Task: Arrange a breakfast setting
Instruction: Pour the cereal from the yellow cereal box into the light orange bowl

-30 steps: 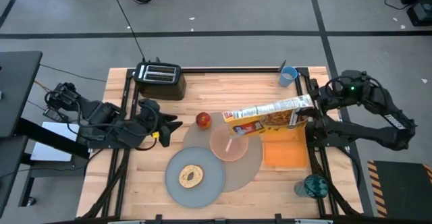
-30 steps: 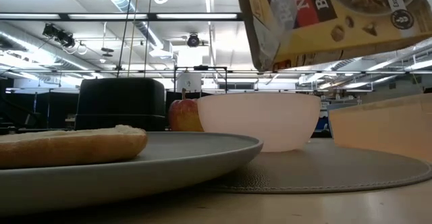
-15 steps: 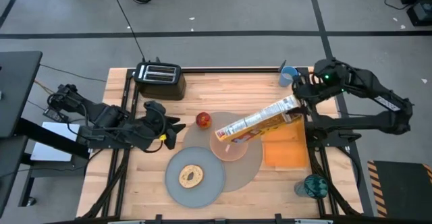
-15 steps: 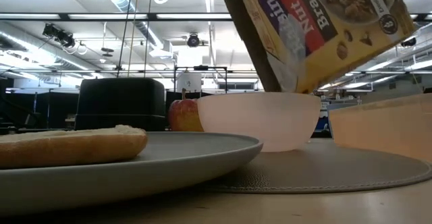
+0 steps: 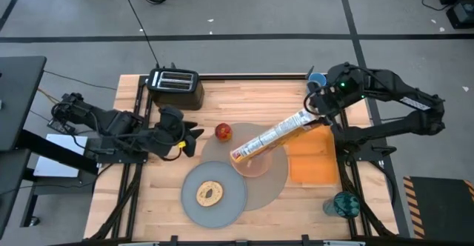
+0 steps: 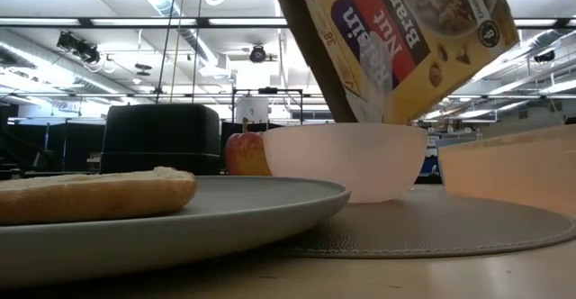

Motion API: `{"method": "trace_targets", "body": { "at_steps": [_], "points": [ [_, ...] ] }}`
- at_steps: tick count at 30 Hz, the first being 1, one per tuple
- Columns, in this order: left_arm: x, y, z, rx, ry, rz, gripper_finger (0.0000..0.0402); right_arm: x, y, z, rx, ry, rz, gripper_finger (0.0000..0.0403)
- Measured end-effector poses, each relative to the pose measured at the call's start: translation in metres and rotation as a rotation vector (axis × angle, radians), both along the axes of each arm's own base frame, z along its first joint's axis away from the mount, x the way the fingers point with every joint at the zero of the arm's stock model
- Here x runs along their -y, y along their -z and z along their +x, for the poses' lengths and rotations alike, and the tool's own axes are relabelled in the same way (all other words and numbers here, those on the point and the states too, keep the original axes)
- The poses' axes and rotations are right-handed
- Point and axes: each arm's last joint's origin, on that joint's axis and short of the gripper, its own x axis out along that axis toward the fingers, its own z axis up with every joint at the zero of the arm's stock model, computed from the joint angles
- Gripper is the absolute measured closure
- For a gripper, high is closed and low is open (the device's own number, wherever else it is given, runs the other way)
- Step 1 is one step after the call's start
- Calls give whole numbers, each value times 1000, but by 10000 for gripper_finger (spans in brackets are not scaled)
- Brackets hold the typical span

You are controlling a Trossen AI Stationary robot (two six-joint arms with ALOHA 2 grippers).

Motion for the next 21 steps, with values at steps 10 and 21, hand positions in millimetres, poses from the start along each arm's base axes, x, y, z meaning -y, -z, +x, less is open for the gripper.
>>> {"method": "trace_targets", "body": {
  "at_steps": [10, 21],
  "points": [
    [-6, 0, 2, -23, -3, 41, 214, -5, -13, 17, -5, -25, -74, 250],
    [-6, 0, 2, -21, -4, 38, 214, -10, -8, 29, -69, -59, -90, 250]
  ]
}}
